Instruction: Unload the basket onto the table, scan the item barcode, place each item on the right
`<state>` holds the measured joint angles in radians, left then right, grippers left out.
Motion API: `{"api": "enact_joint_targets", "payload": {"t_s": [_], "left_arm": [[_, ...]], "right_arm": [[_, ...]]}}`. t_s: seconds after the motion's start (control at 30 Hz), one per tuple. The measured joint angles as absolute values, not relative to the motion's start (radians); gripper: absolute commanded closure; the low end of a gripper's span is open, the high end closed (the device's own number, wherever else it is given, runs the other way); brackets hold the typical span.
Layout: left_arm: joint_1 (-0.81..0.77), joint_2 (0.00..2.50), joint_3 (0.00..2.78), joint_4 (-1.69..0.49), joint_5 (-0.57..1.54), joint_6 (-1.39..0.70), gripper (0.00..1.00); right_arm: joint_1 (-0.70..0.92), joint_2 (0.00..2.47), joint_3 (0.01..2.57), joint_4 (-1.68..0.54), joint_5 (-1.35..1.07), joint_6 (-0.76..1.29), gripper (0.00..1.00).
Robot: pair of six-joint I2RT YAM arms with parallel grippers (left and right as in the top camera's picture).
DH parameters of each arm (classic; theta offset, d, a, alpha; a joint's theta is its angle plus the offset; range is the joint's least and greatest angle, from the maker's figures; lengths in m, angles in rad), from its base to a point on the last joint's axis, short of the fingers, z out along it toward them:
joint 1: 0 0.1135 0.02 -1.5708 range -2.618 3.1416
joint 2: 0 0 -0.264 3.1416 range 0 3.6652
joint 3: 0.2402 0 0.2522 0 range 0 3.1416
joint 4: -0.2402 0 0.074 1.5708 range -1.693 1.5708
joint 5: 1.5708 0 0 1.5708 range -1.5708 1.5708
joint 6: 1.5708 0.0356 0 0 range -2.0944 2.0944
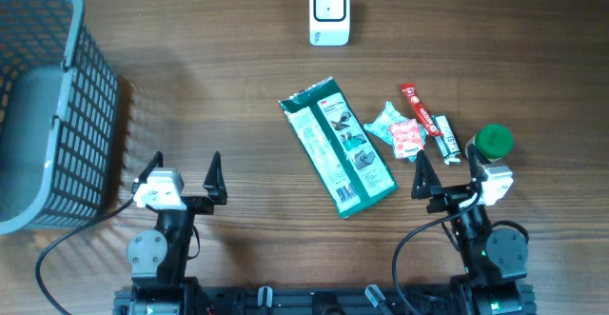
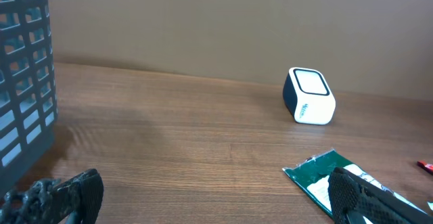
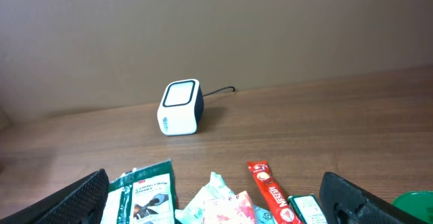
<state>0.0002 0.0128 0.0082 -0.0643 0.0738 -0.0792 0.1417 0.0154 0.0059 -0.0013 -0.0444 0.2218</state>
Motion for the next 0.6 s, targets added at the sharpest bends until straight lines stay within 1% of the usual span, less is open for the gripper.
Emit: {"api": "enact_joint_targets", "payload": {"t_s": [0.6], "left_arm": [[0.000,0.013,0.008,-0.064,0.074,-0.079,0.00]], "right_arm": [[0.142,0.015,0.006,-0.001,-0.044,0.222,0.00]]}}
